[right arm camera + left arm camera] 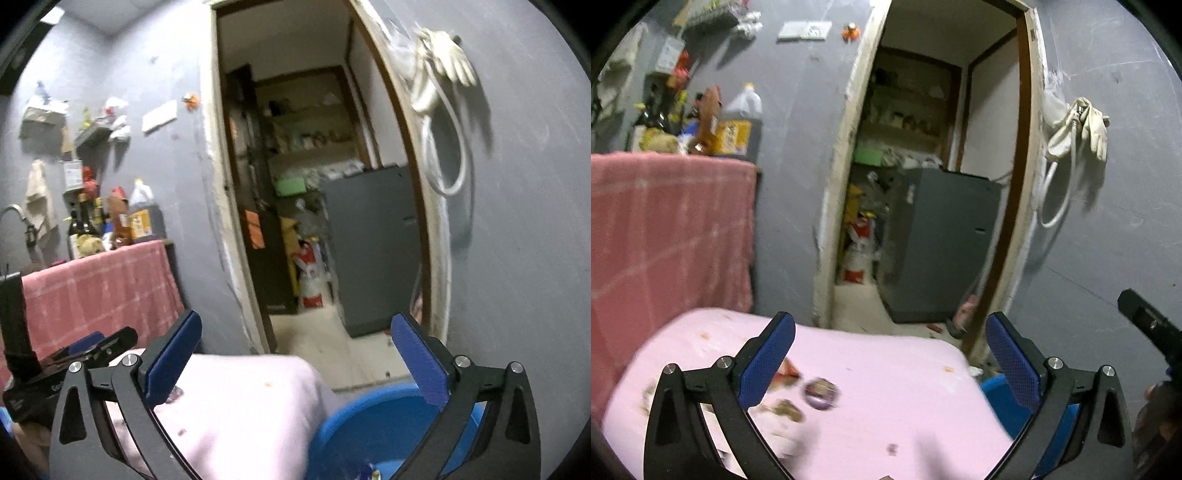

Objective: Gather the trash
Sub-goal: 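Move both tools back toward the red-gold wrapper and purple bulb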

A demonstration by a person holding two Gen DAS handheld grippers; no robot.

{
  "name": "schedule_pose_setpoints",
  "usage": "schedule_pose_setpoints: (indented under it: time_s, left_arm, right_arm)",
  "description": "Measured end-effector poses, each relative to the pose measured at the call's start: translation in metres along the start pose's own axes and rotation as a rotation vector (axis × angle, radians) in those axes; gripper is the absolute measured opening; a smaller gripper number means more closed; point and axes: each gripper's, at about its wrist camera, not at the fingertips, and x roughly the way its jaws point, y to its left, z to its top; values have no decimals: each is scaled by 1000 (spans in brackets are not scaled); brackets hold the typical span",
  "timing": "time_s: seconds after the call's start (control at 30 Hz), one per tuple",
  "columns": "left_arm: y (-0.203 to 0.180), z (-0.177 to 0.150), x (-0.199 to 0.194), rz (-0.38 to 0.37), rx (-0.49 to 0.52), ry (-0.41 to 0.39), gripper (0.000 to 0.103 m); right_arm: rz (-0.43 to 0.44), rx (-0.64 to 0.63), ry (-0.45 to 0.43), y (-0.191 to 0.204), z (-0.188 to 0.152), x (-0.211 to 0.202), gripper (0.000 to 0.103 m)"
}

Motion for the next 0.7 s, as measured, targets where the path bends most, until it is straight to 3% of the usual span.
schedule_pose_setpoints:
  time_s: [0.37, 0.7]
  left_arm:
    - [61, -1, -26, 101, 36, -58, 101]
    - [117, -14, -25, 158, 28, 7, 101]
  right_arm:
    - [79, -135, -105, 75, -7, 13, 103]
    - [106, -246, 11, 128, -35, 54, 103]
